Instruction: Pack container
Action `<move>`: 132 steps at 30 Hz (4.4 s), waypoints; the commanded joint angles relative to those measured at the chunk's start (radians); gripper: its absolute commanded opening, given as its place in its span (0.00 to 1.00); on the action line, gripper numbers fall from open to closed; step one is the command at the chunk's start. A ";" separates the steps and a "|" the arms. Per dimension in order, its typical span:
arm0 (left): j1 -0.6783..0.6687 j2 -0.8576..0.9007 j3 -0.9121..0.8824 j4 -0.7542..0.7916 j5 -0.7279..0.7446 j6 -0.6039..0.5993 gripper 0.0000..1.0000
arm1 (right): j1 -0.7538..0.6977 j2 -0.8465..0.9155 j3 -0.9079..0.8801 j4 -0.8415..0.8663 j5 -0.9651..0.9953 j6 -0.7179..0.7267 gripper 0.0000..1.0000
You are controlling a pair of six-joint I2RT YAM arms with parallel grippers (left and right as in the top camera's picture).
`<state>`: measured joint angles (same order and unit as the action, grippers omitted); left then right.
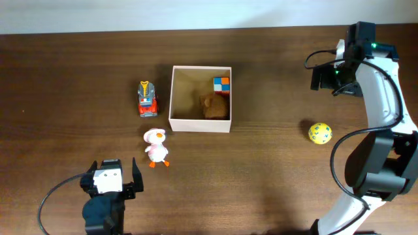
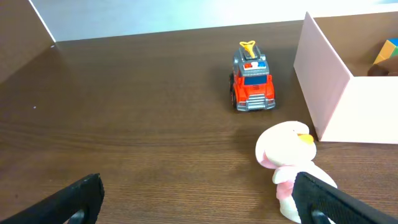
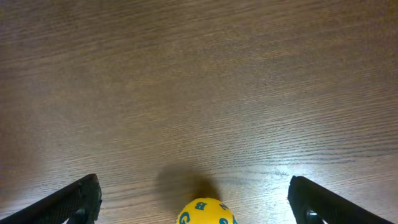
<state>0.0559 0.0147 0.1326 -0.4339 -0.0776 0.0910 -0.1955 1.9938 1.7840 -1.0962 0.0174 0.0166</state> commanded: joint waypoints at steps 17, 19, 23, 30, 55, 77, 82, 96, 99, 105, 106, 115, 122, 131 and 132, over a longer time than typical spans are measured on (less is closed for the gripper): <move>0.005 -0.004 -0.006 0.002 0.011 0.019 0.99 | 0.005 -0.022 0.019 0.001 -0.009 -0.010 0.99; 0.005 -0.004 -0.006 0.002 0.011 0.019 0.99 | 0.005 -0.022 0.019 0.001 -0.009 -0.009 0.99; 0.005 -0.004 -0.006 0.002 0.011 0.019 0.99 | 0.005 -0.022 0.019 0.001 -0.009 -0.009 0.99; 0.005 -0.004 -0.006 0.003 0.005 0.021 0.99 | 0.005 -0.022 0.019 0.001 -0.009 -0.009 0.99; 0.006 0.918 0.779 0.118 0.150 0.035 0.99 | 0.005 -0.022 0.019 0.001 -0.009 -0.010 0.99; 0.003 1.626 1.260 0.092 0.330 -0.103 0.99 | 0.005 -0.022 0.019 0.001 -0.009 -0.009 0.99; 0.003 1.709 1.260 0.072 0.378 -0.145 0.99 | 0.005 -0.022 0.019 0.001 -0.009 -0.010 0.99; -0.086 1.890 1.260 0.013 0.240 0.012 0.99 | 0.005 -0.022 0.019 0.001 -0.009 -0.009 0.99; -0.091 1.914 1.260 -0.006 0.154 -0.010 0.99 | 0.005 -0.022 0.019 0.001 -0.009 -0.009 0.99; -0.090 1.931 1.260 -0.016 0.089 -0.097 0.99 | 0.005 -0.022 0.019 0.001 -0.009 -0.009 0.99; -0.090 1.934 1.260 -0.023 0.081 -0.140 0.99 | 0.005 -0.022 0.019 0.001 -0.009 -0.009 0.99; -0.119 2.016 1.260 -0.023 0.100 -0.177 0.99 | 0.005 -0.022 0.019 0.001 -0.009 -0.009 0.99; -0.119 2.022 1.260 0.010 0.096 -0.177 1.00 | 0.005 -0.022 0.019 0.001 -0.009 -0.009 0.99; -0.119 2.028 1.260 0.022 0.093 -0.177 0.78 | 0.005 -0.022 0.019 0.001 -0.009 -0.009 0.99; -0.119 2.028 1.260 0.021 0.087 -0.177 0.78 | 0.005 -0.022 0.019 0.001 -0.009 -0.009 0.99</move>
<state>-0.0662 2.0354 1.3773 -0.4152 0.0242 -0.0807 -0.1947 1.9938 1.7844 -1.0950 0.0132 0.0143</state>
